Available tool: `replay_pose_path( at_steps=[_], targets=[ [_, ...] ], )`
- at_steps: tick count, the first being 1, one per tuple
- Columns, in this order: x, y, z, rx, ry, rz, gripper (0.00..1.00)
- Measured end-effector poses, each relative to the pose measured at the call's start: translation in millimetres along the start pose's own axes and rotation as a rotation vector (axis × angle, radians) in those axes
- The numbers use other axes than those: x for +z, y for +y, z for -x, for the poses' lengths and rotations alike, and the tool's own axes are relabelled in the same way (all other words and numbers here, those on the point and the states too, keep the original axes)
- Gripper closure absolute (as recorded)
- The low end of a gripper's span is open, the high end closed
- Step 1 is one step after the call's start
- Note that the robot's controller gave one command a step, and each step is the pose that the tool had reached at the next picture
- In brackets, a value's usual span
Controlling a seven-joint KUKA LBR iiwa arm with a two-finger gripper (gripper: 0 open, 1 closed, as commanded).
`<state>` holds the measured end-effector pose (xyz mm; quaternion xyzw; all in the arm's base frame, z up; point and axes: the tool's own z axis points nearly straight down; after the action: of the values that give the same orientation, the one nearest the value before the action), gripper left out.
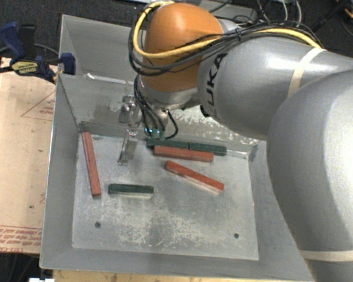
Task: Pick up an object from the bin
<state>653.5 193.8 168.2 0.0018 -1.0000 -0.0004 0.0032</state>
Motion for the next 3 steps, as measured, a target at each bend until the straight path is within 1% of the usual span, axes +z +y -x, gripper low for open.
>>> replay_pose_path(
  at_steps=[1, 2, 3],
  targets=[
    [103.8, -25.3, -60.4, -0.022, 0.003, -0.002, 0.0],
    [97.2, 26.5, -1.6, -0.044, -0.016, 0.004, 0.0],
    [98.9, -7.8, -72.2, -0.076, -0.002, -0.002, 0.0]
  ],
)
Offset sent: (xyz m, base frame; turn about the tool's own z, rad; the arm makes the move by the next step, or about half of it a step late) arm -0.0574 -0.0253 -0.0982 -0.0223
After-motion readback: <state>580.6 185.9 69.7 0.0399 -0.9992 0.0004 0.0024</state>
